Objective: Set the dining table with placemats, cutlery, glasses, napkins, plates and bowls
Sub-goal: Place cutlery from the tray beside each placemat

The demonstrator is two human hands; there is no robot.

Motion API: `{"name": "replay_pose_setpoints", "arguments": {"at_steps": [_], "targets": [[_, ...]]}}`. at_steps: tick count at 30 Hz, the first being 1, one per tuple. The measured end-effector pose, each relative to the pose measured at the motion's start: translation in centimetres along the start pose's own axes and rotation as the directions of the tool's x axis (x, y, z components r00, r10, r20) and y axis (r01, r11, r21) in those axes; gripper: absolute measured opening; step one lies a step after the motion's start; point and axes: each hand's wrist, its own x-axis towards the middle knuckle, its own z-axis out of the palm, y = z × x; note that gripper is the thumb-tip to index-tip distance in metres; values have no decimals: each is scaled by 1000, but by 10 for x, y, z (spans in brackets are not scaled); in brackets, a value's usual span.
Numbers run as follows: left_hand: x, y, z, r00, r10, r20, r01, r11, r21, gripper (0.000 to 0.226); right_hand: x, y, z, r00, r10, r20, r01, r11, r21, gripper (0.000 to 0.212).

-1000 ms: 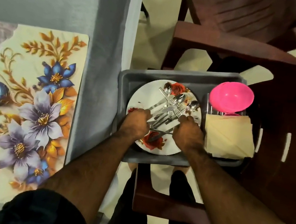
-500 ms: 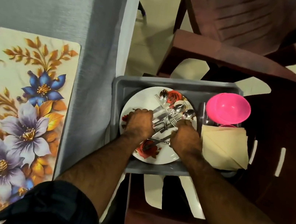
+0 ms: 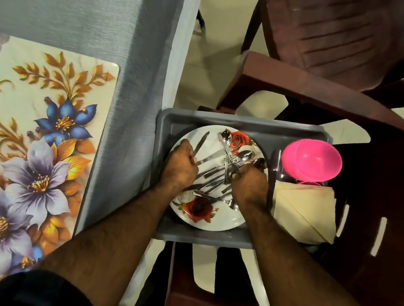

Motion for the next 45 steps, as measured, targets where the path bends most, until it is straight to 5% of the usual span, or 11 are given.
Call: {"name": "replay_pose_setpoints", "arguments": {"at_steps": [5,11,13,17,19,22,26,29,38,42,45], "targets": [[3,6,1,994,-113,3,112,987,-114,20,-21,20,-17,980,-26,-196,76,965,252,4],[8,15,2,986,-165,33,167,932,-321,8,-42,31,-43,892,-87,-443,232,930,285,7],[4,19,-1,980,-188,58,195,893,-406,8,-42,27,-48,877,-58,-477,282,866,413,6],[-3,19,-11,977,-187,98,211,854,-476,14,-24,8,-45,965,112,-238,132,575,807,9],[-6,16,-15,979,-182,95,205,868,-452,16,-10,3,-34,989,89,-117,29,663,748,10],[-10,10,-16,980,-174,94,197,880,-431,10,-1,-2,-6,996,87,-7,-77,920,384,24],[-18,6,-15,980,-167,107,197,874,-444,14,5,-12,19,991,132,9,-132,985,110,45],[-29,0,-15,981,-156,115,192,864,-466,13,9,-19,25,987,156,29,-158,985,65,42],[-71,0,-45,973,-163,165,226,827,-514,9,-21,-7,-18,965,93,247,-197,876,440,4],[-118,10,-76,963,-139,231,257,733,-629,14,-64,-4,-66,942,-25,336,-209,739,640,25],[-163,22,-119,976,-110,189,217,597,-772,19,-108,-21,-105,907,-93,411,-251,663,705,13]]}}
